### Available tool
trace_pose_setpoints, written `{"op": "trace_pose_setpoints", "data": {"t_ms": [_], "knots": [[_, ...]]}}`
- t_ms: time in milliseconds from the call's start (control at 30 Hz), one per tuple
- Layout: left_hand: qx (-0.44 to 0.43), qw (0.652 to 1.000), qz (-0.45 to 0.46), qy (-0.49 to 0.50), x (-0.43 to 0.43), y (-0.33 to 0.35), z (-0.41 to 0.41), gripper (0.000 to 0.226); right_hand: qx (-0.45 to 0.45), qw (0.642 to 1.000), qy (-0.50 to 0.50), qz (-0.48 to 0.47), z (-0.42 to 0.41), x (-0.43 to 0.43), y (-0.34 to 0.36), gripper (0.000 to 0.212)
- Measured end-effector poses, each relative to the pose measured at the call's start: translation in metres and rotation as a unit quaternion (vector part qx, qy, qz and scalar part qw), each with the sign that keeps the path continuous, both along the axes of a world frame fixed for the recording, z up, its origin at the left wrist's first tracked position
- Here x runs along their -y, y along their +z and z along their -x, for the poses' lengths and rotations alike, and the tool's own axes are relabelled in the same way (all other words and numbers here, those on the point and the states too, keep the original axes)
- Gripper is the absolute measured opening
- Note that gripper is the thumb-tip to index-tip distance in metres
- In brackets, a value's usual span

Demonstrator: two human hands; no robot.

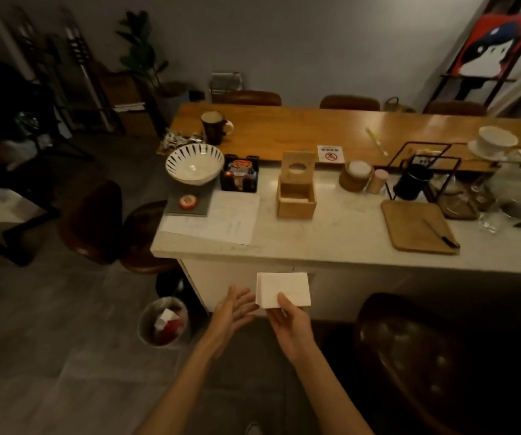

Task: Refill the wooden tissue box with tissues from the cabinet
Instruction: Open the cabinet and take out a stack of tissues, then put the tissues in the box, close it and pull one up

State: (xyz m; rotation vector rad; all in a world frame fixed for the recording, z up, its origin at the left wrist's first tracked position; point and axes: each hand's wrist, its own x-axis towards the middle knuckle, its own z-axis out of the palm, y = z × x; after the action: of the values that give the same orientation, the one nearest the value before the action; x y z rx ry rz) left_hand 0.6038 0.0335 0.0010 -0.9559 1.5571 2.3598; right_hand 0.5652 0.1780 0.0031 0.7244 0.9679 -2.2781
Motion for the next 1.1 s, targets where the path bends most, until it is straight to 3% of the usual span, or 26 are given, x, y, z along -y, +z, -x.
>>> {"op": "trace_pose_setpoints", "data": {"t_ms": [67, 167, 267, 400, 533, 600, 733, 900, 1100], "knots": [[-0.058, 0.998, -0.002, -0.028, 0.006, 0.024, 0.001, 0.052, -0.028, 1.000, 0.013, -0.003, -0.002, 0.013, 0.014, 0.049], [-0.129, 0.987, 0.069, -0.060, 0.013, 0.048, 0.015, 0.042, -0.078, 0.997, 0.023, 0.012, 0.011, 0.024, 0.023, 0.046], [-0.157, 0.973, 0.155, -0.064, 0.018, 0.061, 0.027, 0.043, -0.156, 0.980, 0.123, -0.006, 0.026, 0.019, 0.036, 0.051], [-0.210, 0.943, 0.243, -0.090, 0.020, 0.063, 0.058, 0.035, -0.310, 0.912, 0.218, -0.155, 0.071, -0.010, 0.049, 0.066], [-0.236, 0.909, 0.312, -0.143, 0.008, 0.048, 0.102, 0.034, -0.441, 0.818, 0.213, -0.304, 0.113, -0.034, 0.051, 0.046], [-0.240, 0.898, 0.331, -0.161, 0.000, 0.039, 0.126, 0.033, -0.455, 0.793, 0.225, -0.338, 0.135, -0.040, 0.045, 0.051], [-0.240, 0.893, 0.325, -0.198, -0.001, 0.020, 0.175, 0.033, -0.447, 0.770, 0.271, -0.365, 0.181, -0.049, 0.026, 0.084], [-0.231, 0.882, 0.348, -0.220, 0.008, 0.006, 0.227, 0.037, -0.488, 0.726, 0.231, -0.425, 0.231, -0.043, 0.005, 0.035], [-0.216, 0.876, 0.383, -0.197, 0.013, -0.031, 0.268, 0.035, -0.479, 0.730, 0.184, -0.451, 0.263, -0.028, -0.036, 0.038]]}}
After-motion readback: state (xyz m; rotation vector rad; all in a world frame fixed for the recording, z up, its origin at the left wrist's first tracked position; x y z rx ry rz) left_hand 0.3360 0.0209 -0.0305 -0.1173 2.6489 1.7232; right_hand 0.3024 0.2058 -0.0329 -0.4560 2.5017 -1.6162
